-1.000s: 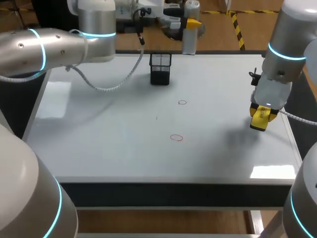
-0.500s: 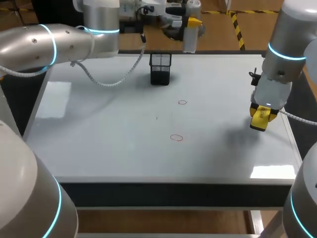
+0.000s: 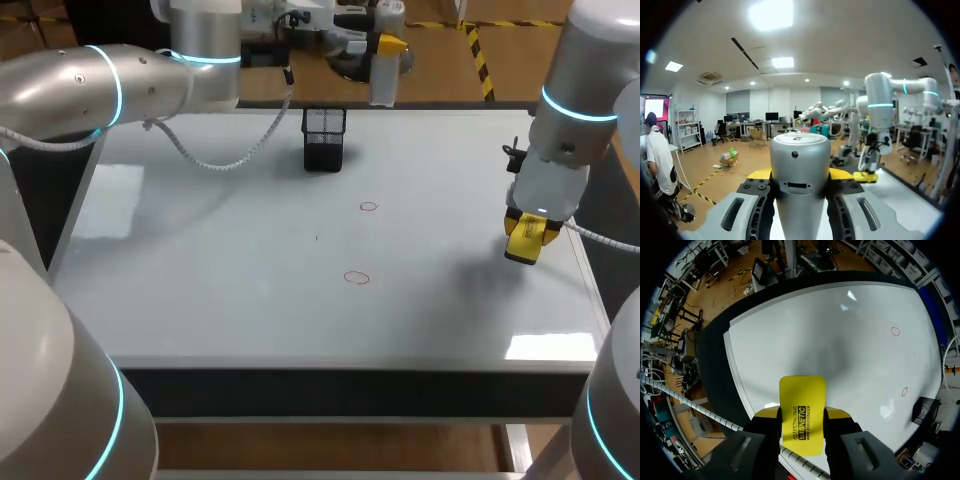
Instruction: Pick up the inspection probe, press it on each red-marked spot on the whiteboard one by one, put down the probe, pick up the eraser, and wipe off all the red marks.
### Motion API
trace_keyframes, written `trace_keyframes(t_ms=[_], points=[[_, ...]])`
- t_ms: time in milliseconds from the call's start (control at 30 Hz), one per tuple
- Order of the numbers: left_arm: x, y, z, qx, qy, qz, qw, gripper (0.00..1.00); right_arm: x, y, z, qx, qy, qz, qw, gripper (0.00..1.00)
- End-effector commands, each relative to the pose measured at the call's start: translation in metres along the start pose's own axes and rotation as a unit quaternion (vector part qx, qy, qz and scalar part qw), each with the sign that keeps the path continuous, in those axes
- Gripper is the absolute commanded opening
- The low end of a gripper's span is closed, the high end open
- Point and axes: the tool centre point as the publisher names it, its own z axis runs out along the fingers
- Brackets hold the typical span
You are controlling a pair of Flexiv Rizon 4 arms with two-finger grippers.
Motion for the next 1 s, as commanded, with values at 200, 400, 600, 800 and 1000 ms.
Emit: trace_keyframes(t_ms=[200,400,600,800,1000], points=[[-0.001,-0.001,0.0,-0.001,0.001,0.0,1.0,0.0,0.0,-0.001,-0.001,0.0,0.002,-0.001,1.0,0.0],[-0.001,-0.001,0.0,-0.001,0.001,0.0,1.0,0.0,-0.024,-0.006,-0.001,-0.001,0.021,-0.024,0.999,0.0],[-0.001,-0.001,0.0,-0.001,0.001,0.0,1.0,0.0,-0.069,-0.002,-0.003,-0.002,0.037,-0.072,0.997,0.0],[-0.001,-0.001,0.0,-0.001,0.001,0.0,1.0,0.0,-0.118,0.004,0.001,-0.007,0.041,-0.123,0.992,0.0],[-0.001,-0.001,0.0,-0.001,0.001,0.0,1.0,0.0,-0.163,0.008,0.004,-0.006,0.04,-0.162,0.986,0.0]])
